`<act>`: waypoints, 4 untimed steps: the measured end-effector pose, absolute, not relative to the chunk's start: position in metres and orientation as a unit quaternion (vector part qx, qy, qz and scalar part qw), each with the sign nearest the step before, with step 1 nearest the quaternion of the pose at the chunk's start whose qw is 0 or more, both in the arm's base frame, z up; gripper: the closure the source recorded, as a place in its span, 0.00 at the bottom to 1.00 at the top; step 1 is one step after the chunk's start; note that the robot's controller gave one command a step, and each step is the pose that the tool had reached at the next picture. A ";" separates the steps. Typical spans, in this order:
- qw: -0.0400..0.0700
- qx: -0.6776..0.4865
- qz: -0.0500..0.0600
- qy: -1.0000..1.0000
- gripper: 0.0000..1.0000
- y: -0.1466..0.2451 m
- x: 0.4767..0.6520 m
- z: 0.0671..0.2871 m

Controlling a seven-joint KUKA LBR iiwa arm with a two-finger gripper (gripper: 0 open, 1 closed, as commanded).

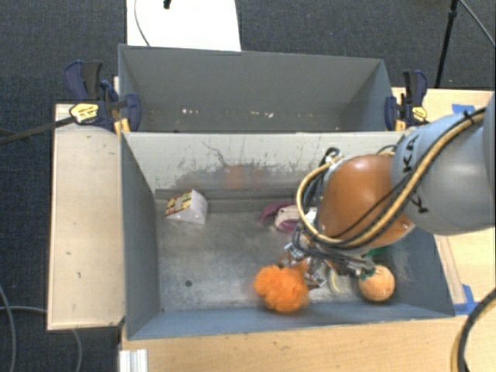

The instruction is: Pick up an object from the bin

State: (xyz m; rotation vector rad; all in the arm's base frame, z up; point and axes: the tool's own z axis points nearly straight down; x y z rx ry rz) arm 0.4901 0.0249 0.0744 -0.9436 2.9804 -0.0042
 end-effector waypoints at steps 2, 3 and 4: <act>0.010 -0.299 -0.001 0.954 1.00 0.021 0.482 0.075; 0.003 -0.293 0.000 0.956 1.00 0.046 0.482 0.082; 0.003 -0.293 0.000 0.956 1.00 0.046 0.482 0.082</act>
Offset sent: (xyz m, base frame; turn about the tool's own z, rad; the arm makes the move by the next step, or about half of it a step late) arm -0.0145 -0.0059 -0.0034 0.0061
